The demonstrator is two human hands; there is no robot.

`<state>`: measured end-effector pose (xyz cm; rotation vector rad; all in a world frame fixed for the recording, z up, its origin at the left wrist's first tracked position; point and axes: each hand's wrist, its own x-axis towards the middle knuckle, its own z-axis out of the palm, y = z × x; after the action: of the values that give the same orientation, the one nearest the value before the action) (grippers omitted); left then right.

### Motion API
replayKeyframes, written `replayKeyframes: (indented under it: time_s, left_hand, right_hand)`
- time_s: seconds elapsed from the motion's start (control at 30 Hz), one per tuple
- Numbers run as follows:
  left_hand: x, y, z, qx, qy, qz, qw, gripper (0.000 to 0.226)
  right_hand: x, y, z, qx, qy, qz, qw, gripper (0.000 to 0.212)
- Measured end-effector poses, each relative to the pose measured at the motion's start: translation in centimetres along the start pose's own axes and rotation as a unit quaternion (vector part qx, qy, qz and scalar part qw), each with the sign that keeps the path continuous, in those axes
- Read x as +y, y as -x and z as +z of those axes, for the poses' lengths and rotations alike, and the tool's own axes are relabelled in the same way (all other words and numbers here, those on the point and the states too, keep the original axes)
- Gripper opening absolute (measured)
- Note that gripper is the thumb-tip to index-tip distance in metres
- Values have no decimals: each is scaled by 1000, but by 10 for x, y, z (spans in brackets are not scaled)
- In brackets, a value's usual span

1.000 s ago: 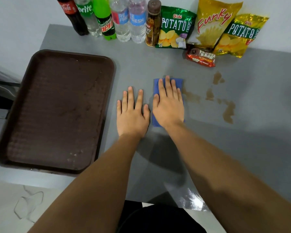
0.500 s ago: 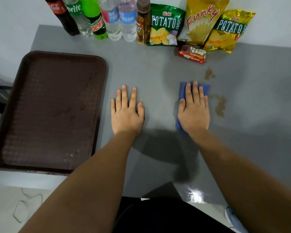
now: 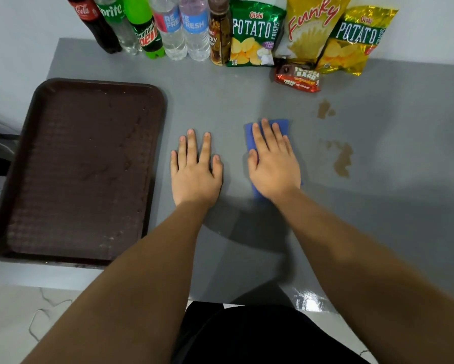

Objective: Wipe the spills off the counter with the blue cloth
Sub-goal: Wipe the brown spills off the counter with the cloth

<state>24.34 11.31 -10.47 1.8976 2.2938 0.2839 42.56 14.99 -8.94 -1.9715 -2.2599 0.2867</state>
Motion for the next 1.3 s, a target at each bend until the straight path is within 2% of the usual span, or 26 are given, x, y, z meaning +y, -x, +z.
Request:
replayKeyframes:
  time_s: [0.17, 0.33, 0.47, 0.6, 0.8, 0.93, 1.13, 1.3]
  left_hand:
    - [-1, 1, 0, -8, 8, -5, 1000, 62]
    - [1, 1, -1, -11, 7, -3, 1000, 62]
    - [2, 1, -4, -23, -1, -6, 1000, 62]
    - [2, 0, -6, -28, 0, -7, 1000, 61]
    - [-1, 0, 0, -24, 0, -6, 1000, 62]
    - [-1, 0, -2, -23, -1, -8, 1000, 62]
    - [1, 1, -5, -38, -7, -9, 999, 61]
    - [2, 0, -6, -36, 1, -6, 999, 61]
  right_hand:
    - [53, -11, -12, -1, -4, 50, 999, 64]
    - [82, 40, -21, 9, 4, 104, 995, 63]
    - [56, 97, -15, 27, 1, 145, 989, 62]
    - [9, 124, 2, 31, 9, 142, 989, 64]
    - [7, 87, 4, 54, -3, 46, 997, 62]
    - [31, 42, -8, 39, -13, 31, 999, 63]
    - [92, 10, -26, 18, -7, 81, 997, 64]
    - [120, 37, -32, 24, 3, 167, 986, 65]
